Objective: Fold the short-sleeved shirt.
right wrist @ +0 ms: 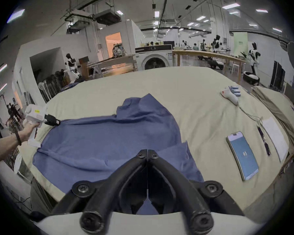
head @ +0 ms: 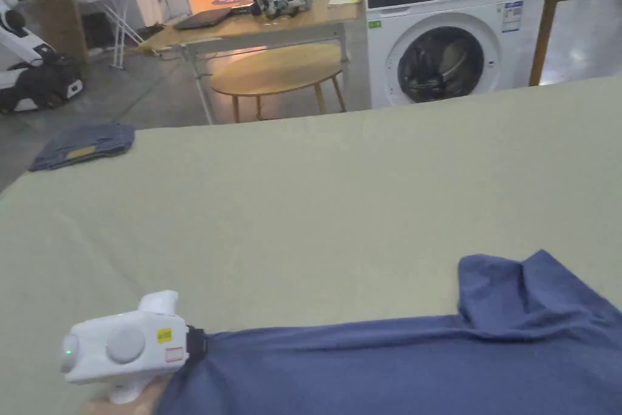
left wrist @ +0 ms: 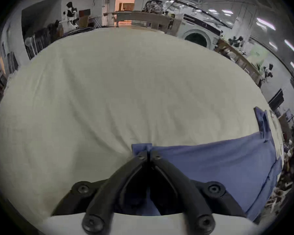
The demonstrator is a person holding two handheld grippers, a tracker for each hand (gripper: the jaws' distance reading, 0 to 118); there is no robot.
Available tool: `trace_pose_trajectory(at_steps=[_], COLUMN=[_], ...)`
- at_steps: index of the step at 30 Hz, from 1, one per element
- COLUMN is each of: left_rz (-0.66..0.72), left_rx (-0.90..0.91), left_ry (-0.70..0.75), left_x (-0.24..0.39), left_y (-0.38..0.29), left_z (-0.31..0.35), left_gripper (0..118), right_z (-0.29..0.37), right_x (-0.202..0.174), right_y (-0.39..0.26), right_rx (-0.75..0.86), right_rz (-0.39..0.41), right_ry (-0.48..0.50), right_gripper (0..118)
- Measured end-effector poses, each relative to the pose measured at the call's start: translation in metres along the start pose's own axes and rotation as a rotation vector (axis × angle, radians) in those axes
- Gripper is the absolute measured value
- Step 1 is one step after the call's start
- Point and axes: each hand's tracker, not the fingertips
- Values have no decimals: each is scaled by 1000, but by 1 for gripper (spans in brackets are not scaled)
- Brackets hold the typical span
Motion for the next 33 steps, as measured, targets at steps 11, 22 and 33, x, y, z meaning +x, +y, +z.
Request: trace_pose_trajectory(at_steps=[11, 22, 33], left_rz=[-25, 7, -13], left_rx=[-36, 133, 213], left_ry=[30, -90, -170], left_x=[11, 2, -29], left_y=[2, -5, -154], left_z=[7, 60, 206], left_gripper=[0, 0, 0], right_z=[-222, -184, 24], right_x=[49, 49, 53], right_y=[114, 112, 1], right_rx=[-399, -299, -79], right_rz=[17, 7, -44], right_ry=[-147, -77, -51], right_gripper=[17, 0, 0])
